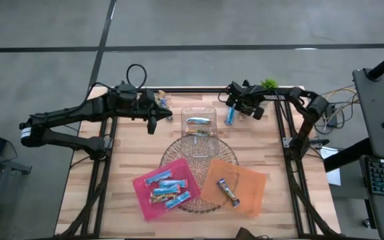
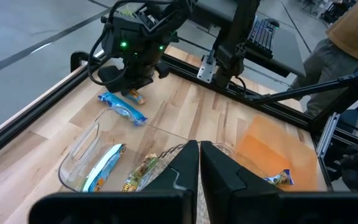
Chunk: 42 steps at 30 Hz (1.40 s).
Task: Pick and place Granola Bars by type
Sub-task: Put the orange granola bar into the transparent bin
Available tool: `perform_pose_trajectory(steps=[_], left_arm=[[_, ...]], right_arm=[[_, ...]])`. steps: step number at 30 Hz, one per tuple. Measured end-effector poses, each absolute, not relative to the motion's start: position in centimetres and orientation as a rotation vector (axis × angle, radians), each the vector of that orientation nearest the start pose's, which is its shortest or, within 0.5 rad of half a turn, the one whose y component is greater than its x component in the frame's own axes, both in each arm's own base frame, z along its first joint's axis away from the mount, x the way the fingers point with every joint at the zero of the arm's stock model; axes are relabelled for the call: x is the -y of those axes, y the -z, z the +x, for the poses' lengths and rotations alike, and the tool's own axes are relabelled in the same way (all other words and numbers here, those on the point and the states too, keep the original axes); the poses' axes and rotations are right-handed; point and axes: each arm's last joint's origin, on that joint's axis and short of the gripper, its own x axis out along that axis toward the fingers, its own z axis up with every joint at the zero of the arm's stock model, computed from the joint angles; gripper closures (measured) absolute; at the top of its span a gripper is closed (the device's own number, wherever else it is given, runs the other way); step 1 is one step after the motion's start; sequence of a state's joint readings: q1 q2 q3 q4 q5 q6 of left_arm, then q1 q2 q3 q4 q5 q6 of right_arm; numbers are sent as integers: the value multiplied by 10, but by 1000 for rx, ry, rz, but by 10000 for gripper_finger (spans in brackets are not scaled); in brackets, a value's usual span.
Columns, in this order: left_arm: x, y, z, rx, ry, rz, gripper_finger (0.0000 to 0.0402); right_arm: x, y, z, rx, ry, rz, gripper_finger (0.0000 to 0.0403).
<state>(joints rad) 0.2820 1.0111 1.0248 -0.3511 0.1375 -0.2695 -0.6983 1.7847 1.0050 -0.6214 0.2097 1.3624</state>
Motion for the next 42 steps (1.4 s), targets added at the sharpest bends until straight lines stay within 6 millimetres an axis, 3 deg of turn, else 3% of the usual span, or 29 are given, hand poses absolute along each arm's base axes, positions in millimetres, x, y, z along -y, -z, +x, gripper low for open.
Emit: perform_pose_trajectory(steps=[7, 18, 34, 42], left_arm=[[-56, -359, 208, -310, -187, -337, 401], [-56, -358, 207, -313, -187, -338, 401], [-56, -359, 207, -310, -187, -333, 401], [-56, -359, 207, -308, -185, -325, 401]], right_arm=[[202, -145, 233, -674, 1586, 1389, 349], [185, -189, 232, -599, 1457, 1299, 354], [101, -269, 240, -484, 1038, 1100, 354], [63, -298, 242, -427, 764, 950, 354]])
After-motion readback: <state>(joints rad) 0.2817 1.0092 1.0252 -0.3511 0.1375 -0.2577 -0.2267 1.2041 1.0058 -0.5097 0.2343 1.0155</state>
